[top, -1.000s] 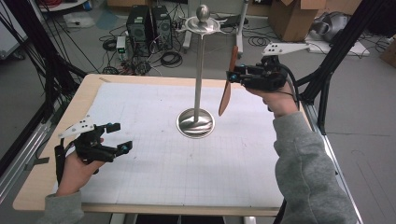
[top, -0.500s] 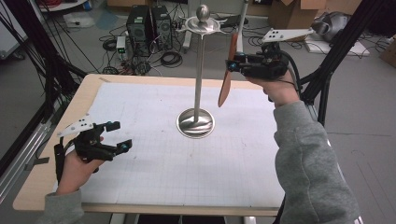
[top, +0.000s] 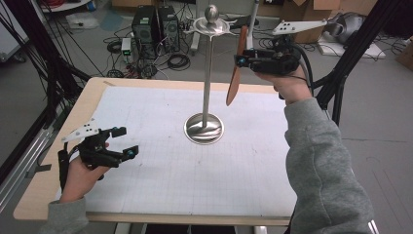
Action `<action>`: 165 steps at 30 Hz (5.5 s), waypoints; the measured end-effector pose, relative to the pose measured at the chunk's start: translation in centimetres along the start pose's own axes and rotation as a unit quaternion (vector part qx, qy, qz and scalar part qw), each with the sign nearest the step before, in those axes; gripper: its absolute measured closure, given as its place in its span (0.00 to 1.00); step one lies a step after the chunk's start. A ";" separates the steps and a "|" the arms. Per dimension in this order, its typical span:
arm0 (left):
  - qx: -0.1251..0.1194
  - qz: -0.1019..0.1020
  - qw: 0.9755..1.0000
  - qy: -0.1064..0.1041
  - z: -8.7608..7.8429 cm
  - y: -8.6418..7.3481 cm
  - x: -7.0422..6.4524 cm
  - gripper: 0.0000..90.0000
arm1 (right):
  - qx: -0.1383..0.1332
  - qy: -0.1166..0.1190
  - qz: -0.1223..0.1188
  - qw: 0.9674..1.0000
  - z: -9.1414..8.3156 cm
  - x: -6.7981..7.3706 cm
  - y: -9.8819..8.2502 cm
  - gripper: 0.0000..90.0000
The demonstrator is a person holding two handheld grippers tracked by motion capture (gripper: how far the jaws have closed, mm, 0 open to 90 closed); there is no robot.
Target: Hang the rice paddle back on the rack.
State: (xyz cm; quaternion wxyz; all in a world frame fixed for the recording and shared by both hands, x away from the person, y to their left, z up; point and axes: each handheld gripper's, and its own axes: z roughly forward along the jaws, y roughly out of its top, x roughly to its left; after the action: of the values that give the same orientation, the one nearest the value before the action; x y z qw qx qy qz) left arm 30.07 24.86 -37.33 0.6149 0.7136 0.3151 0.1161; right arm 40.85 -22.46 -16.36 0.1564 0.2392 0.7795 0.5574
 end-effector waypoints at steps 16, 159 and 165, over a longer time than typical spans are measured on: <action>0.001 0.001 1.000 0.004 -0.2 0.0 0.0 0.03 | -0.003 0.008 0.006 1.000 1.2 -0.2 0.0 0.72; -0.005 0.018 1.000 -0.015 1.8 0.3 0.0 0.03 | -0.050 -0.059 0.041 0.996 -3.4 3.1 -18.4 0.11; -0.002 0.018 1.000 -0.017 2.0 0.3 0.0 0.03 | -0.043 -0.074 0.041 0.996 -3.7 3.3 -19.7 0.11</action>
State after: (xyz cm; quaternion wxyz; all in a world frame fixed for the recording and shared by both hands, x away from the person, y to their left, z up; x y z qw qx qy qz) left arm 31.24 23.20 -37.51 0.6189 0.7201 0.2916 0.1159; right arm 32.31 -28.74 -33.63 0.2007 0.3044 0.7308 0.5770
